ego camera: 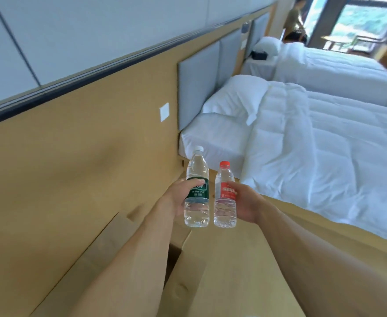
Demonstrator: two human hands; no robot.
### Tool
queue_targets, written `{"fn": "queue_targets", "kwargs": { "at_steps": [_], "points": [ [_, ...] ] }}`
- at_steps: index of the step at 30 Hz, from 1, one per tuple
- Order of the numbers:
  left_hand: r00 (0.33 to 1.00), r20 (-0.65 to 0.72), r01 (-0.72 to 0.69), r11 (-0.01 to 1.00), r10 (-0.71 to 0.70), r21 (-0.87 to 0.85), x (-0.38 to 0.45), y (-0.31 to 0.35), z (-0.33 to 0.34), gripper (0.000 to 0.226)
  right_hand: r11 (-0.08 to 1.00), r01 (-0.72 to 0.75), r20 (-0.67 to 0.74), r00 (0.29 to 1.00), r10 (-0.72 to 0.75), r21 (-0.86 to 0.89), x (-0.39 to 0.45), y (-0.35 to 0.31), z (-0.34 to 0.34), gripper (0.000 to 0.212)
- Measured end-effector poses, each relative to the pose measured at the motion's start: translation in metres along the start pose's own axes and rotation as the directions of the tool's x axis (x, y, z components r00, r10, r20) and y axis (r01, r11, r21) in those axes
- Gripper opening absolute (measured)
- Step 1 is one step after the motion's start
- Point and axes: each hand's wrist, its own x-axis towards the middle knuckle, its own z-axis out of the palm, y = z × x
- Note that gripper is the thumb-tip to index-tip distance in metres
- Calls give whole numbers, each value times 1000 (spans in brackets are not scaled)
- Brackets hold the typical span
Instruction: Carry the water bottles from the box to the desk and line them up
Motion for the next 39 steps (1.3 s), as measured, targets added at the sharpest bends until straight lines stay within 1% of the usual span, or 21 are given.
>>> {"fn": "queue_targets", "kwargs": {
  "at_steps": [3,6,9,11,14,17,20,24,27,29,31,34,36,39],
  "points": [
    [998,55,18,999,-21,47,13,0,41,33,999,38,-36,999,-37,8,-19,-9,-35,42],
    [996,72,35,994,-43,101,27,-5,88,36,997,77,-76,994,-77,-2,-41,-17,-76,46],
    [990,109,70,987,-87,146,39,-16,142,33,993,118,-117,986,-115,18,-69,-20,-122,40],
    [985,132,84,981,-108,172,47,-25,181,30,987,151,-169,975,-141,48,-89,-22,-155,38],
    [977,170,86,966,-130,243,57,-42,240,35,980,188,-255,953,-165,69,-121,-23,-207,43],
    [968,197,88,942,-158,324,66,-60,302,40,967,229,-307,933,-186,111,-156,-26,-258,51],
    [943,261,89,912,-206,400,76,-78,365,40,950,275,-361,909,-206,149,-192,-27,-312,59],
    [906,339,79,888,-253,453,86,-104,453,41,926,325,-461,863,-208,191,-242,-23,-380,67],
    [871,397,57,862,-290,504,89,-123,519,43,899,379,-545,812,-209,219,-284,-18,-424,70],
    [842,437,33,839,-316,543,90,-135,559,45,887,400,-606,772,-191,230,-310,-15,-449,68],
    [803,478,3,805,-356,593,90,-147,598,44,881,416,-662,729,-174,227,-335,-11,-472,60],
    [738,521,-40,743,-428,668,91,-161,652,37,881,425,-765,632,-124,209,-368,-7,-502,44],
    [701,543,-78,707,-462,703,94,-171,685,36,880,428,-825,559,-78,207,-387,-4,-520,41],
    [652,572,-138,664,-498,735,103,-188,734,39,857,477,-880,470,-62,195,-411,-2,-550,41]
  ]
}}
